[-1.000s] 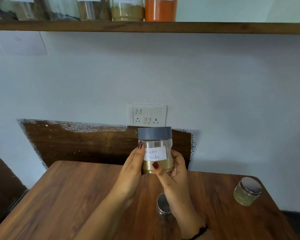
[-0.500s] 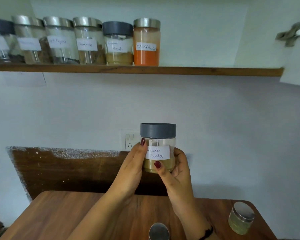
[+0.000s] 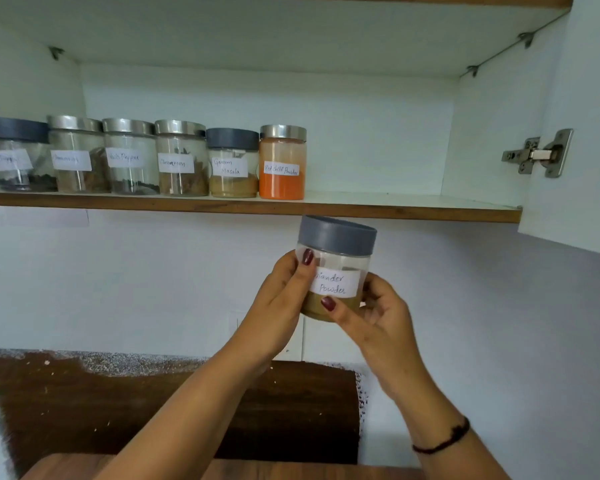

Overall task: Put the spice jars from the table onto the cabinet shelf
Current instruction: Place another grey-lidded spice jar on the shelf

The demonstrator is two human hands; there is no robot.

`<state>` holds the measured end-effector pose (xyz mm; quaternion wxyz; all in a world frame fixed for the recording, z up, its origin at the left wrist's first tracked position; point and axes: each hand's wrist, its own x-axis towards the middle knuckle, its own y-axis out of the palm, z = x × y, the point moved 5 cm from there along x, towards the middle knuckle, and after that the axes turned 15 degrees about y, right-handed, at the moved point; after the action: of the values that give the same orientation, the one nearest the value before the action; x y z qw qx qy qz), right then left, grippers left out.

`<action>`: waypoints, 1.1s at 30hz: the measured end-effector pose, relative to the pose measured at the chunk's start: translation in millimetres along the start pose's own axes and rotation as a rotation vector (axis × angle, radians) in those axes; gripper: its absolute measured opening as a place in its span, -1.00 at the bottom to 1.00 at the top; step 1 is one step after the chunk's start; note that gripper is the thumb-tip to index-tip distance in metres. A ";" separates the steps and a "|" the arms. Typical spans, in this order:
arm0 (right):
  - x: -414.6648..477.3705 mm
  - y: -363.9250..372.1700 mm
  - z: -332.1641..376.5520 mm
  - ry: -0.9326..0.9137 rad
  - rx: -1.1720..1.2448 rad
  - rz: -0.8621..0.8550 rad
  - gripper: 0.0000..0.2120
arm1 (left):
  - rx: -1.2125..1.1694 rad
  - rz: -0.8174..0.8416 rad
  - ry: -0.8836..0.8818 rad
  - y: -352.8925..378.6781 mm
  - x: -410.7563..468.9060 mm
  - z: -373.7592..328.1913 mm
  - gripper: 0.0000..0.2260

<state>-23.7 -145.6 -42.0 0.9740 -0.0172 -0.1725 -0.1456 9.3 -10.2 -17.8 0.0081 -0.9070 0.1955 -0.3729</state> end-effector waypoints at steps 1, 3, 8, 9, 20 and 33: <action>4.8 -4.7 8.8 -0.017 -0.016 -0.008 -0.35 | 0.007 0.015 0.013 0.6 6.8 -4.7 -0.81; 14.0 -11.6 26.8 -0.054 -0.063 -0.037 -0.33 | 0.016 0.026 0.035 -0.4 20.2 -12.8 -0.76; 39.8 -20.6 67.5 -0.104 -0.158 -0.078 -0.33 | 0.186 0.037 0.233 -9.5 48.2 -25.1 -0.46; 45.3 -21.0 75.4 -0.117 -0.183 -0.079 -0.35 | 0.220 0.039 0.266 -11.0 54.0 -24.2 -0.41; 107.7 -25.9 115.2 -0.281 -0.519 -0.225 -0.40 | 0.626 -0.010 0.491 -33.1 127.1 -19.5 -0.50; 141.2 -28.3 100.8 -0.198 -0.667 -0.352 -0.44 | 0.748 -0.218 0.501 -42.6 129.0 -1.9 -0.68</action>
<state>61.5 -203.5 100.4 0.8537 -0.3170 -0.2093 -0.3562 106.1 -17.1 77.3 0.2478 -0.7390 -0.0530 -0.6243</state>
